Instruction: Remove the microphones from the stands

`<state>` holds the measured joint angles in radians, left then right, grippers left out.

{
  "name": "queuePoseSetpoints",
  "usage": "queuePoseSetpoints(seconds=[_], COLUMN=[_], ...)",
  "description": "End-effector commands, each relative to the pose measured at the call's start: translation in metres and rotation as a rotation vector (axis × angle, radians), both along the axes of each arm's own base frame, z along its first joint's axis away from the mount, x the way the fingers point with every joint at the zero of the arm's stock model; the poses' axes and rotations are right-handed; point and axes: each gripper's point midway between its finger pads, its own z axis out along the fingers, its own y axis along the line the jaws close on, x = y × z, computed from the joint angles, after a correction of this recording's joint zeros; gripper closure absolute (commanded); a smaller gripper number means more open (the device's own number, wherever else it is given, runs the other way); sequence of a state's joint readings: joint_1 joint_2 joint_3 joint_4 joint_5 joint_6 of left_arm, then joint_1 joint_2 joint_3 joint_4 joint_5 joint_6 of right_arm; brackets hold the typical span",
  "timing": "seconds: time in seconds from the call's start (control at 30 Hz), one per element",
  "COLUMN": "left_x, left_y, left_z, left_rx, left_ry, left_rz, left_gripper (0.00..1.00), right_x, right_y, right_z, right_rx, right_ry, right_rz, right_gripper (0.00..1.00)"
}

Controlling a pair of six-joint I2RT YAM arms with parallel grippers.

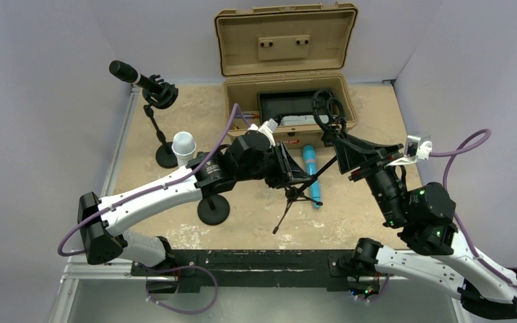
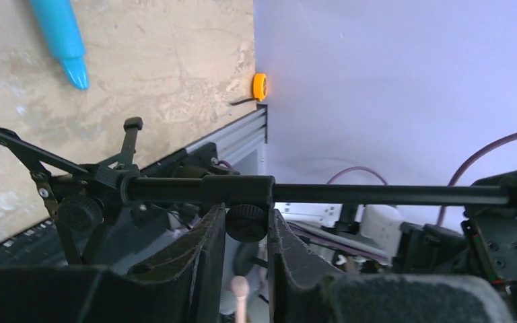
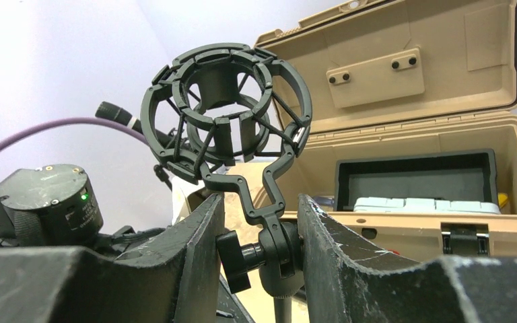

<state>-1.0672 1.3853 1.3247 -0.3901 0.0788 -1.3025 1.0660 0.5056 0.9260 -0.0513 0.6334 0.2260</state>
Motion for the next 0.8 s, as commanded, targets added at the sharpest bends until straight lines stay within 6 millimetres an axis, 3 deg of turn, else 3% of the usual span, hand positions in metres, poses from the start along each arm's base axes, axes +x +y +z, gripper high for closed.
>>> queuePoseSetpoints(seconds=[0.0,0.2,0.23,0.33,0.37,0.43,0.6,0.77], left_x=[-0.011,-0.011,-0.010,-0.008,-0.005,0.000,0.001,0.000], left_y=[-0.006,0.004,0.004,0.006,0.007,0.006,0.006,0.007], left_z=[0.041,0.042,0.041,0.038,0.039,0.046,0.057,0.033], left_rx=[-0.188,-0.209,-0.209,-0.201,-0.207,-0.210,-0.143,-0.028], left_ry=[0.200,0.212,0.209,0.174,0.140,0.016,-0.344,-0.558], left_rz=[0.035,0.071,0.071,0.050,0.040,-0.007,-0.165,-0.305], left_gripper=[1.00,0.98,0.88,0.46,0.37,0.28,0.24,0.36], right_x=[-0.004,-0.003,-0.003,-0.003,-0.003,-0.002,-0.003,-0.003], right_y=[0.005,0.007,0.007,0.006,0.006,0.006,0.005,0.004], right_z=[0.014,0.013,0.013,0.016,0.016,0.017,0.017,0.016], right_rx=[0.074,0.078,0.078,0.080,0.079,0.076,0.073,0.074], right_ry=[-0.035,-0.037,-0.038,-0.042,-0.042,-0.040,-0.039,-0.039], right_rz=[0.038,0.038,0.038,0.036,0.035,0.033,0.030,0.028], right_gripper=[1.00,1.00,1.00,1.00,1.00,1.00,1.00,1.00])
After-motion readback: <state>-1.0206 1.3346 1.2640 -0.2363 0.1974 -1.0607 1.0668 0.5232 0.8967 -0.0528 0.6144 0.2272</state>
